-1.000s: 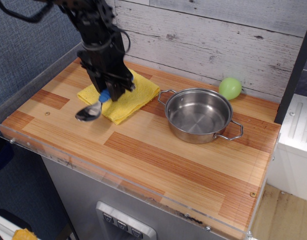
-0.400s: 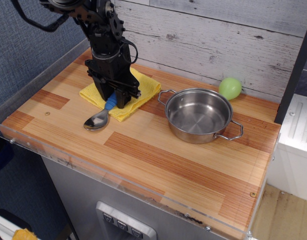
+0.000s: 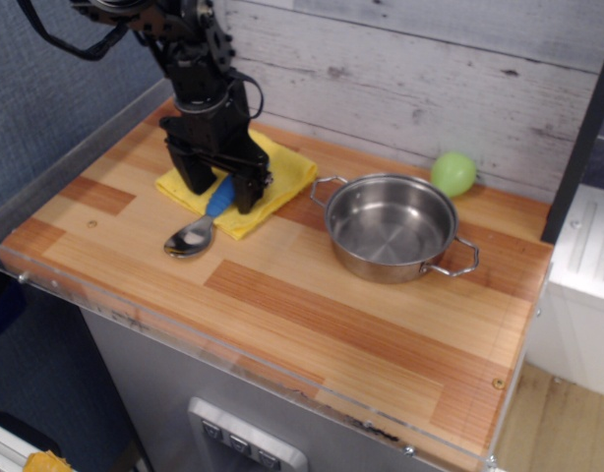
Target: Pick up the blue spoon and place it on the yellow cloth
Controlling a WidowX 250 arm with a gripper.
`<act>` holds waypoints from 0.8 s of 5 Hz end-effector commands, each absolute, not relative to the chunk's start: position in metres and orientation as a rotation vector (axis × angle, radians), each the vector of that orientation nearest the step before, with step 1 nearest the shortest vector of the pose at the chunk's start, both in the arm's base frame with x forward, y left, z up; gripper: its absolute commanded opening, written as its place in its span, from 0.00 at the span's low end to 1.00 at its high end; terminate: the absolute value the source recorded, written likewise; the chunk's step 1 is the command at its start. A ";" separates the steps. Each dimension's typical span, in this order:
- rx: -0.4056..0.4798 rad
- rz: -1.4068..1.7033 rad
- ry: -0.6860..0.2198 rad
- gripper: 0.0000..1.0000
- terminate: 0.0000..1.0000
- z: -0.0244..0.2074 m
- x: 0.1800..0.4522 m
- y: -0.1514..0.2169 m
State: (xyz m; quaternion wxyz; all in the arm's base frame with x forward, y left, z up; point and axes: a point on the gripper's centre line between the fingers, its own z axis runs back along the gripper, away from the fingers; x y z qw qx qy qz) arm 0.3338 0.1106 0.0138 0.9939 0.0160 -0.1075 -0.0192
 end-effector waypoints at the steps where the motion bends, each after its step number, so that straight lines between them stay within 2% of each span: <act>1: 0.021 -0.053 -0.321 1.00 0.00 0.067 0.329 0.118; 2: 0.024 -0.063 -0.416 1.00 0.00 0.114 0.324 0.116; 3: 0.055 -0.079 -0.447 1.00 0.00 0.148 0.314 0.107; 4: 0.038 -0.077 -0.469 1.00 1.00 0.161 0.306 0.099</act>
